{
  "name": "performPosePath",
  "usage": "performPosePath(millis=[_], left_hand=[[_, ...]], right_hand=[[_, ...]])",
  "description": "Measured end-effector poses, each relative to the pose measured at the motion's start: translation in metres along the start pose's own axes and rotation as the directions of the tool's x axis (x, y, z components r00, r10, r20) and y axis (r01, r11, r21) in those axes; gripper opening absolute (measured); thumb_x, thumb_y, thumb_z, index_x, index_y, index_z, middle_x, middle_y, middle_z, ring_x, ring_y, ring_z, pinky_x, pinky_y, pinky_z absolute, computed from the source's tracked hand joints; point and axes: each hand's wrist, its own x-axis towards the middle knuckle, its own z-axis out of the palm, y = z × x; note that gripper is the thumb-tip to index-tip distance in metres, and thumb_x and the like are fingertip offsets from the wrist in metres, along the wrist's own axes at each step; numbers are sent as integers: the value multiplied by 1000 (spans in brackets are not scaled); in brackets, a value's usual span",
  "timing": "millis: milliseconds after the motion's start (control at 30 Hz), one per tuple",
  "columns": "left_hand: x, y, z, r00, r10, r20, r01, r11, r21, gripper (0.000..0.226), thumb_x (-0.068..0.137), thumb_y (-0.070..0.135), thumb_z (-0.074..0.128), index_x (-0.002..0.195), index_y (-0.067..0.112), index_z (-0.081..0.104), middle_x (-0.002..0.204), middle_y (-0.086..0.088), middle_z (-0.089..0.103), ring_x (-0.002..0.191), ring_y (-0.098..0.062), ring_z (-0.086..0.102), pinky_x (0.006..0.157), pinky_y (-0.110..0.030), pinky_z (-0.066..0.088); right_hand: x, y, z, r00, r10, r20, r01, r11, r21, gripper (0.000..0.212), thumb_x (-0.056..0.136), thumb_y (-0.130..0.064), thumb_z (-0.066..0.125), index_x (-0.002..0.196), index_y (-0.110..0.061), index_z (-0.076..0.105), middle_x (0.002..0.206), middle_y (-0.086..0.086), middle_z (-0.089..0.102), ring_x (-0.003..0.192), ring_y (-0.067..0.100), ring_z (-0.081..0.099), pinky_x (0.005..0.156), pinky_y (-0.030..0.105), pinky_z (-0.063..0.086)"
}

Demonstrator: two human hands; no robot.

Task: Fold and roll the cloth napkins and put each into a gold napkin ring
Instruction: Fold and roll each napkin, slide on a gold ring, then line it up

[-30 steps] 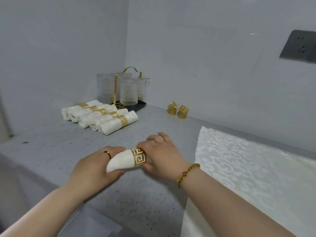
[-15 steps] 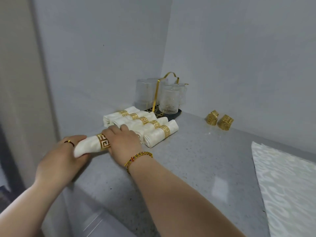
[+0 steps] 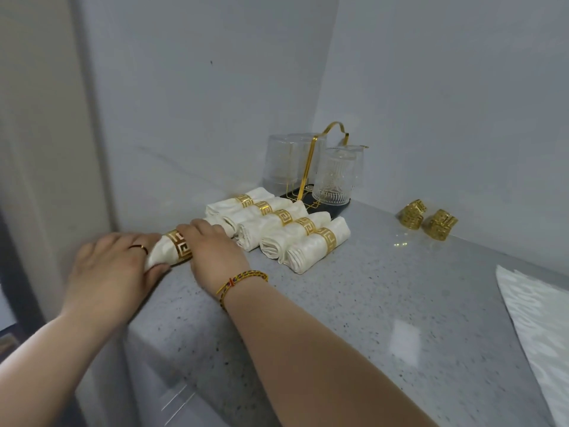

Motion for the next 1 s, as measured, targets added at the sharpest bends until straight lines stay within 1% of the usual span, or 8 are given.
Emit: performPosePath(millis=[133, 200, 400, 567, 767, 867, 933, 1000], left_hand=[[5, -5, 3, 994, 87, -66, -82, 993, 79, 53, 70, 43, 38, 86, 3, 69, 75, -14, 66, 78, -32, 53, 63, -36, 24], [7, -7, 6, 994, 94, -56, -89, 993, 76, 55, 71, 43, 36, 88, 2, 68, 75, -14, 65, 81, -29, 44, 65, -37, 25], [5, -12, 14, 999, 43, 24, -45, 997, 62, 57, 73, 43, 36, 91, -3, 65, 77, -18, 65, 77, -37, 58, 66, -43, 43], [8, 1, 3, 997, 73, -18, -68, 983, 172, 40, 68, 29, 44, 78, -6, 63, 60, -17, 55, 62, -34, 53, 58, -36, 18], [10, -4, 10, 984, 133, -117, -114, 981, 155, 59, 69, 42, 39, 88, -8, 63, 71, -21, 59, 72, -33, 50, 61, -37, 21], [6, -2, 10, 998, 51, -47, -45, 992, 121, 63, 65, 48, 64, 98, -6, 62, 87, -23, 63, 82, -40, 56, 70, -42, 34], [0, 8, 5, 999, -31, 34, 29, 999, 42, 67, 51, 31, 88, 101, -6, 62, 95, -27, 63, 88, -45, 56, 75, -50, 42], [-11, 31, -6, 997, -46, 62, 47, 999, -5, 62, 48, 22, 90, 97, -7, 64, 96, -29, 63, 88, -47, 57, 74, -53, 45]], right_hand=[[1, 3, 5, 1000, 12, -1, -11, 994, 111, 58, 85, 7, 45, 140, -6, 30, 143, 16, 30, 125, 33, 32, 99, 43, 36], [1, 5, 6, 1000, 11, 6, -11, 990, 138, 60, 84, 7, 45, 141, -6, 29, 144, 16, 29, 127, 33, 31, 99, 43, 36], [7, 3, 3, 998, -3, 64, -8, 985, 173, 65, 84, 9, 45, 143, -7, 23, 151, 13, 18, 136, 29, 22, 108, 39, 27], [7, 1, 4, 997, 27, 70, -40, 983, 180, 66, 86, 7, 43, 145, -9, 19, 153, 13, 14, 139, 27, 14, 111, 34, 19], [-16, 7, -12, 996, 38, 79, -48, 991, 126, 64, 86, 7, 46, 143, -6, 23, 150, 15, 20, 136, 29, 20, 109, 35, 24], [-41, 13, -28, 996, 58, 63, -66, 989, 129, 59, 87, 7, 44, 142, -5, 27, 148, 15, 26, 134, 29, 25, 108, 35, 26], [-62, 17, -39, 995, 86, 53, -92, 988, 128, 54, 89, 4, 42, 141, -6, 30, 146, 14, 31, 132, 28, 30, 105, 32, 26], [-92, 25, -53, 991, 126, 53, -131, 986, 104, 51, 90, 0, 41, 140, -8, 33, 144, 13, 34, 130, 26, 33, 104, 32, 28]])
